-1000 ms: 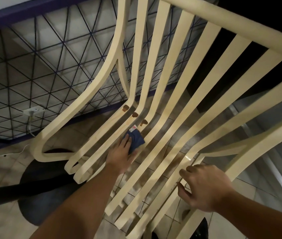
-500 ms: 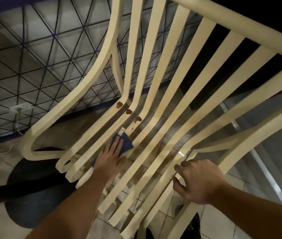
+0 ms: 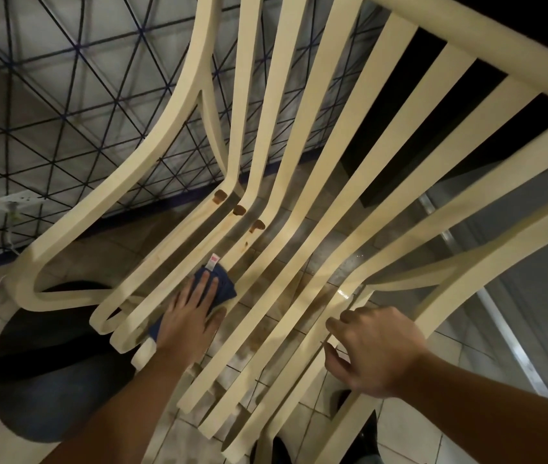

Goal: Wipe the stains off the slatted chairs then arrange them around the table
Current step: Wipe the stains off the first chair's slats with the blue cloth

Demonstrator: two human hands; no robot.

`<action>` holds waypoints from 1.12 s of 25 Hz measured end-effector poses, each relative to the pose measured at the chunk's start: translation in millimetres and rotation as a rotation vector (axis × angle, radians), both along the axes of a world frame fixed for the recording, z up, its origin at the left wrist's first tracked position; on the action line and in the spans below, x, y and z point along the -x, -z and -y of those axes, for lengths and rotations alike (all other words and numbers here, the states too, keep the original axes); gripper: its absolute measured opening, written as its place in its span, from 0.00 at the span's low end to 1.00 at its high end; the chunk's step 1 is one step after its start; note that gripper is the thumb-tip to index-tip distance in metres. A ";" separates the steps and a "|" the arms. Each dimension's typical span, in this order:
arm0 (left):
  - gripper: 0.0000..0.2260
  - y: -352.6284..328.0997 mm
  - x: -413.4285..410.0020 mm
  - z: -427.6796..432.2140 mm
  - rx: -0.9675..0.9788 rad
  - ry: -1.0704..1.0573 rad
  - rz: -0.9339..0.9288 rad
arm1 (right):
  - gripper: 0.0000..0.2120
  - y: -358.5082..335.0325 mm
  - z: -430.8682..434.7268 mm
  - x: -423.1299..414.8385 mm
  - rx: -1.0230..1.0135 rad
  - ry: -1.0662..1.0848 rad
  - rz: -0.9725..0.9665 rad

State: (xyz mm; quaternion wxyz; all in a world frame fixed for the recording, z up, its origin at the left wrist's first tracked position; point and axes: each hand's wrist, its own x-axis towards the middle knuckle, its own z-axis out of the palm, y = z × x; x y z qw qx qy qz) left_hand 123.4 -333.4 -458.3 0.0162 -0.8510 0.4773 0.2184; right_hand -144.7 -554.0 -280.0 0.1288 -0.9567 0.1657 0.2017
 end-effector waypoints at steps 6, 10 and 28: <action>0.37 9.3 -5.2 91.8 -0.047 0.078 0.010 | 0.30 -4.5 -0.8 -2.3 -0.017 -0.010 -0.029; 0.42 11.2 -3.7 114.9 -0.069 0.069 0.013 | 0.29 -6.9 -1.8 -3.3 -0.018 0.002 -0.038; 0.38 -3.3 10.3 102.7 -0.018 -0.105 -0.046 | 0.30 -10.6 1.4 -5.0 -0.017 0.001 -0.039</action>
